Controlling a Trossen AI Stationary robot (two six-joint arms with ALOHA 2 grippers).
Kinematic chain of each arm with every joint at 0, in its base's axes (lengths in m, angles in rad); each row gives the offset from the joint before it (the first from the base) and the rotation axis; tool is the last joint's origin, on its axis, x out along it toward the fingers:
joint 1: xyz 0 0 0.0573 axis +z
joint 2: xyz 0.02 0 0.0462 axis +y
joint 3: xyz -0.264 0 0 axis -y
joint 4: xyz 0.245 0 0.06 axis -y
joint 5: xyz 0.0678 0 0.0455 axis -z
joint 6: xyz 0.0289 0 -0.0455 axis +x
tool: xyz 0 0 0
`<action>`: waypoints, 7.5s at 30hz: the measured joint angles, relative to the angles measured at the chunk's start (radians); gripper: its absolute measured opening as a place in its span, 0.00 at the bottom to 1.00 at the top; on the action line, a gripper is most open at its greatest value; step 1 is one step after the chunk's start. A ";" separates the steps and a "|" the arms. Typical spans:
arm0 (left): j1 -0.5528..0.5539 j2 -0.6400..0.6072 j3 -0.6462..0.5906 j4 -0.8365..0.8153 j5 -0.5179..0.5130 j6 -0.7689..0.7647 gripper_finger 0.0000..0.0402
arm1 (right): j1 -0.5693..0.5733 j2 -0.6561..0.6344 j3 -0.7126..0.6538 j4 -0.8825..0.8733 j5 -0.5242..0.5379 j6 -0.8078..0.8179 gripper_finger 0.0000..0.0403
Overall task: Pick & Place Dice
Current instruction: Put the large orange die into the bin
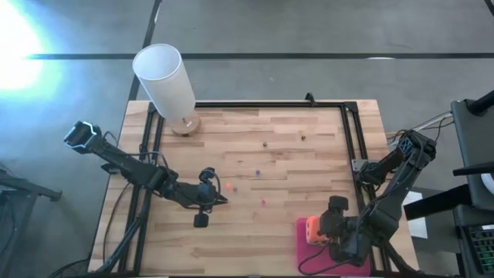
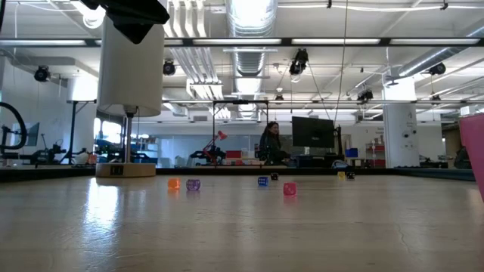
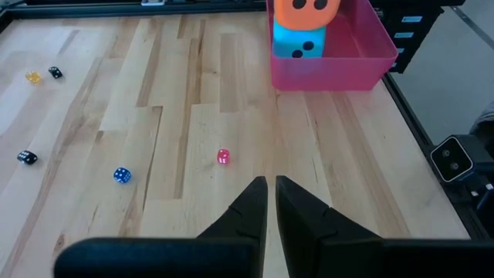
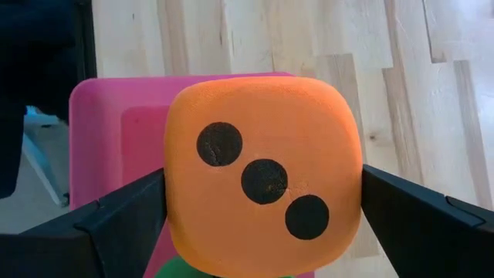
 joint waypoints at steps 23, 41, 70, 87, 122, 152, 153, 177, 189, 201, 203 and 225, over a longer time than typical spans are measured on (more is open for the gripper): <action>0.000 0.000 0.000 0.000 0.000 0.000 0.09 | 0.000 -0.001 0.000 -0.015 0.011 0.013 0.97; 0.000 0.000 0.000 0.000 0.000 0.000 0.09 | 0.000 -0.001 0.000 -0.009 -0.027 0.037 0.97; 0.001 0.000 0.005 0.103 0.000 -0.022 0.09 | 0.000 -0.001 0.000 0.006 -0.025 0.005 0.97; 0.000 0.000 0.008 0.102 0.000 -0.026 0.09 | 0.000 -0.001 -0.001 0.030 -0.024 0.018 0.97; 0.000 0.000 0.000 0.100 0.000 -0.026 0.09 | 0.000 -0.002 -0.001 0.074 -0.035 -0.067 0.95; 0.001 0.000 0.000 0.075 0.000 -0.025 0.09 | 0.000 -0.003 -0.001 0.074 -0.063 -0.068 0.95; 0.001 0.000 0.000 0.075 0.000 -0.025 0.09 | 0.000 -0.003 -0.001 0.074 -0.062 -0.067 0.95; 0.000 0.000 0.000 0.075 0.000 -0.026 0.09 | 0.000 -0.003 -0.001 0.074 -0.060 -0.067 0.95; 0.000 0.000 0.000 0.075 0.000 -0.026 0.09 | -0.002 -0.004 -0.001 0.064 -0.023 -0.074 0.95; 0.000 0.000 0.000 0.075 0.000 -0.026 0.09 | -0.002 -0.004 -0.001 0.037 0.006 -0.017 0.99; 0.000 0.000 0.000 0.075 0.000 -0.026 0.09 | -0.002 -0.004 -0.001 0.041 0.018 -0.002 0.99; 0.000 0.000 0.000 0.075 0.000 -0.027 0.09 | 0.013 -0.005 0.048 -0.038 0.026 0.062 0.99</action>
